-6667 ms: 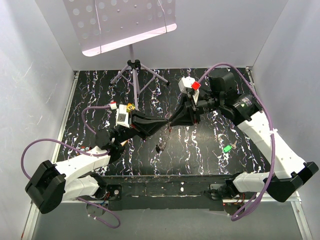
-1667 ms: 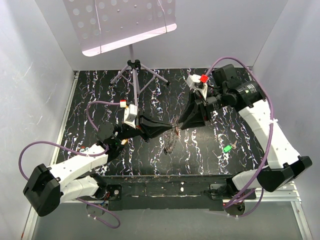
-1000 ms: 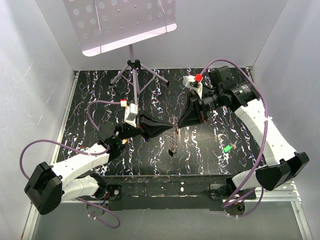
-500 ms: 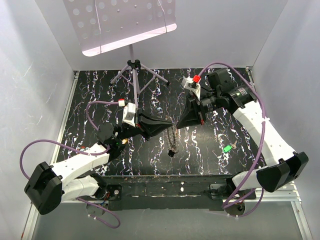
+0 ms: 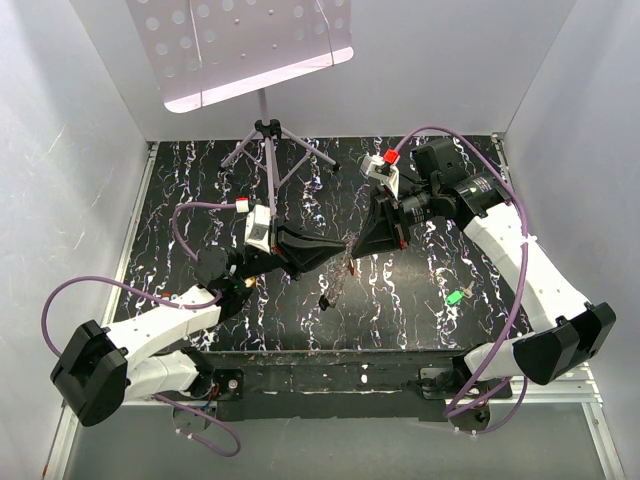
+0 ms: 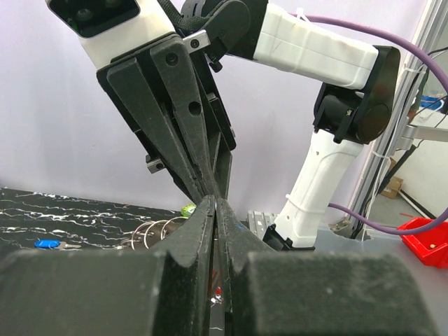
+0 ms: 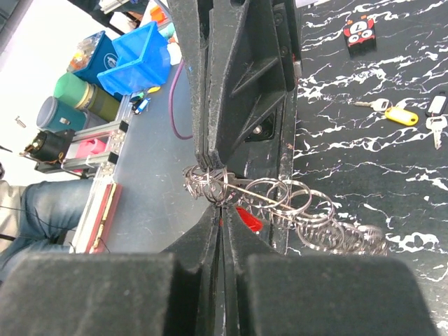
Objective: Put the keys on the keyring
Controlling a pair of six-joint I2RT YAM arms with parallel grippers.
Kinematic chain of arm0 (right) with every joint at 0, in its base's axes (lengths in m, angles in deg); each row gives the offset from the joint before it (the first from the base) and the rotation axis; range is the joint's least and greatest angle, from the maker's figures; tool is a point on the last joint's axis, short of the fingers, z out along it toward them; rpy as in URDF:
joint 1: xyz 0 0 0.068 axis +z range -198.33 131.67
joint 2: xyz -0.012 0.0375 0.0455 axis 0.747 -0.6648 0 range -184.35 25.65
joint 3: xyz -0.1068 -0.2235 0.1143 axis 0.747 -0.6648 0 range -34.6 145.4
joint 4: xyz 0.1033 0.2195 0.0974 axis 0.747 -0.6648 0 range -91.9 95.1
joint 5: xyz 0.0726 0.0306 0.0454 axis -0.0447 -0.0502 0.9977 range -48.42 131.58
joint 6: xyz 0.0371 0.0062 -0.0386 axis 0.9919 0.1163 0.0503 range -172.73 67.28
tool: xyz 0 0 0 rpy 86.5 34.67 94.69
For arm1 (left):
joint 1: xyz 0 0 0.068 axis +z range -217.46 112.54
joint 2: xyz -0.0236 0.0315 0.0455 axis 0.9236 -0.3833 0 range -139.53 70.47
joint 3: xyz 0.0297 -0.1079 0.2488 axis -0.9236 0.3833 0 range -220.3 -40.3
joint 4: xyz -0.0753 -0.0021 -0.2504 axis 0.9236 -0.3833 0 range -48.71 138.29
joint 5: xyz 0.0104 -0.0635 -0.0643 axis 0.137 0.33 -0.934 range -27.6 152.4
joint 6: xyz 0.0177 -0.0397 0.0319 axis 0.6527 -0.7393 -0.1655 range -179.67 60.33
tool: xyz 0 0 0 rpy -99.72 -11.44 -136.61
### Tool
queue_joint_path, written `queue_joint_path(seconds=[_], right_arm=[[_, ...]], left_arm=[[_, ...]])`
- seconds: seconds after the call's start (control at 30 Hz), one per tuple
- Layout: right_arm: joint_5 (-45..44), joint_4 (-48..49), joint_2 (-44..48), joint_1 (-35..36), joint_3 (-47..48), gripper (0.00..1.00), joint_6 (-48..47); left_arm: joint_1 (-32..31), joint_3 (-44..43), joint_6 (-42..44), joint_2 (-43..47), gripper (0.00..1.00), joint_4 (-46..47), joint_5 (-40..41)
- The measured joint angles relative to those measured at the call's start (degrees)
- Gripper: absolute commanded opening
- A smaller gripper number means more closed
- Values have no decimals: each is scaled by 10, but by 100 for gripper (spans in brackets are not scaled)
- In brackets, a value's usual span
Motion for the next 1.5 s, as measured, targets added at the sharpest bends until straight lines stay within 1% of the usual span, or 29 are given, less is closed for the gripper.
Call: queue_joint_path(seconds=[0.1, 0.27, 0.7, 0.73, 0.83, 0.9, 1.13, 1.17, 1.2, 1.23, 1.43, 1.47, 1.5], right_arm=[[3, 0, 0, 0, 0, 18, 0], [9, -1, 0, 0, 0, 25, -3], [11, -5, 0, 0, 9, 27, -11], [10, -5, 0, 0, 12, 26, -11], [9, -4, 0, 2, 19, 19, -12], [6, -4, 0, 4, 20, 15, -12], [-16, -4, -1, 14, 20, 18, -14], [-19, -5, -1, 15, 20, 16, -14], [-21, -5, -1, 16, 20, 6, -14], [-23, -5, -1, 16, 20, 1, -16], [-33, -8, -1, 16, 21, 1, -27], [-35, -11, -2, 16, 23, 1, -29], [-37, -14, -3, 16, 24, 1, -31]], left_arm=[[0, 0, 0, 0, 0, 0, 0], [0, 0, 0, 0, 0, 0, 0], [-1, 7, 0, -4, 0, 0, 9], [-3, 7, 0, -5, 0, 0, 10], [-5, 7, 0, -6, 0, 0, 12], [-7, 7, 0, -7, 0, -1, 14], [-9, 7, 0, -7, 0, -5, 18], [-9, 7, 0, -7, 0, -7, 19], [-9, 7, 0, -7, 0, -8, 20], [-9, 7, 0, -7, 0, -9, 20], [-9, 7, 0, -7, 0, -16, 24], [-9, 7, 0, -6, 3, -19, 25], [-10, 7, 0, -5, 13, -23, 26]])
